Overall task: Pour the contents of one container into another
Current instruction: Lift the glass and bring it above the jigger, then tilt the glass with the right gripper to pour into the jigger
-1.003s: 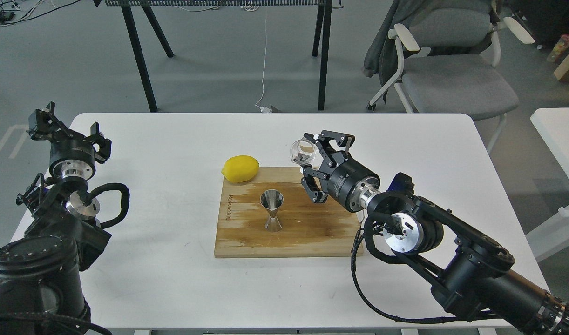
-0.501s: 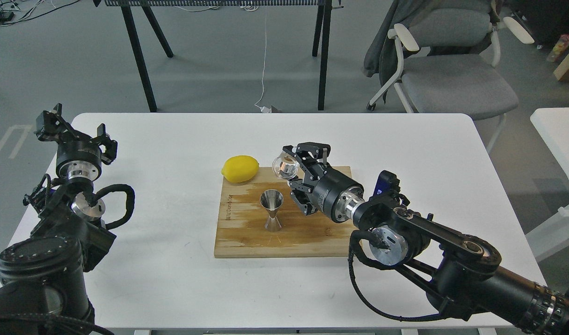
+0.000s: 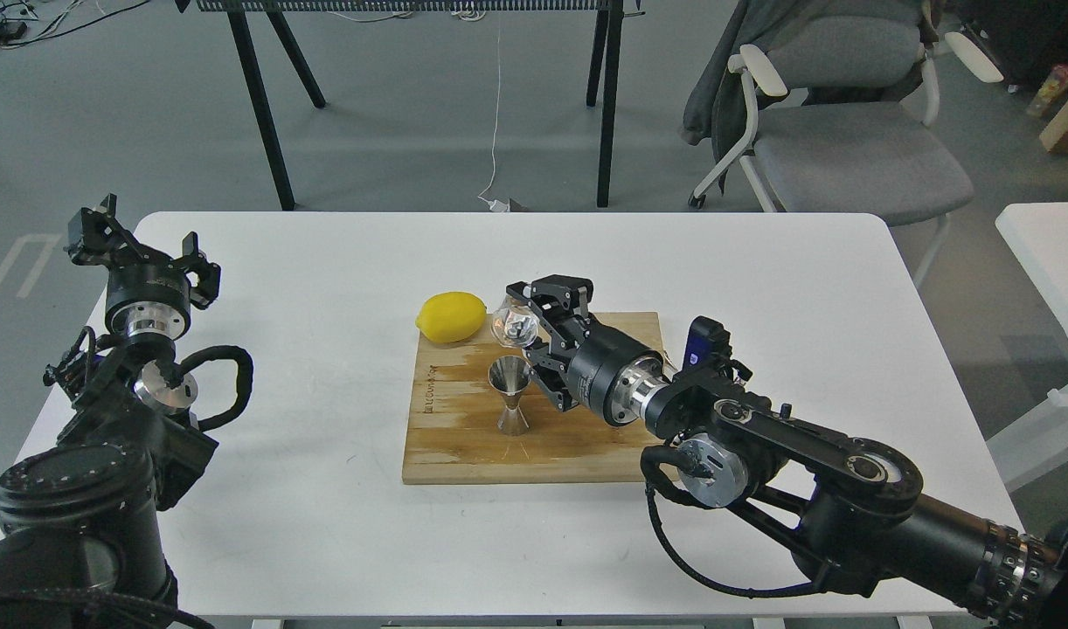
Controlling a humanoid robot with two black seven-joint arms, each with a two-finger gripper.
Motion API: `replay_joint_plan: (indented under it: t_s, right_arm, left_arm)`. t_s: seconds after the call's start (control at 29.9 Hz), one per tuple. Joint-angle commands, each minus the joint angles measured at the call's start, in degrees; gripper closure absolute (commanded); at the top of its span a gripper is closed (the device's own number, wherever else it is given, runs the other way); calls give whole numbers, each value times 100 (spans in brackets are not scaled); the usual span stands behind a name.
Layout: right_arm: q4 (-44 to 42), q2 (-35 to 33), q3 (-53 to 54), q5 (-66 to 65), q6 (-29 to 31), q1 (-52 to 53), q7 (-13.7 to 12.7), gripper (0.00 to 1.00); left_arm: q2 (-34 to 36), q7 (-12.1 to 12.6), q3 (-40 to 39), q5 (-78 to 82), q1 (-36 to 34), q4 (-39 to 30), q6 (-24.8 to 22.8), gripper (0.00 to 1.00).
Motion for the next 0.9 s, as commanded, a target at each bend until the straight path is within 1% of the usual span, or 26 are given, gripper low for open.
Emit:
replay_joint_plan:
  t_s: [0.0,0.17,0.4,0.87]
  right_arm:
    - [-70,69,-32,-179,-9,6,0,57]
    - [-123,69,-41,-206,-9,15,0,57]
    - [-193,104,-234,-434,-9,76,0,57]
    - [-193,139,-252,-452,-9,129,0,57]
  left_arm:
    - [0,-8,0,-9,17,0,0,0]
    - [0,-61,0,0,78,0,0,0]
    - [0,-61,0,0,78,0,0,0]
    - [9,-61,0,0,78,0,0,0]
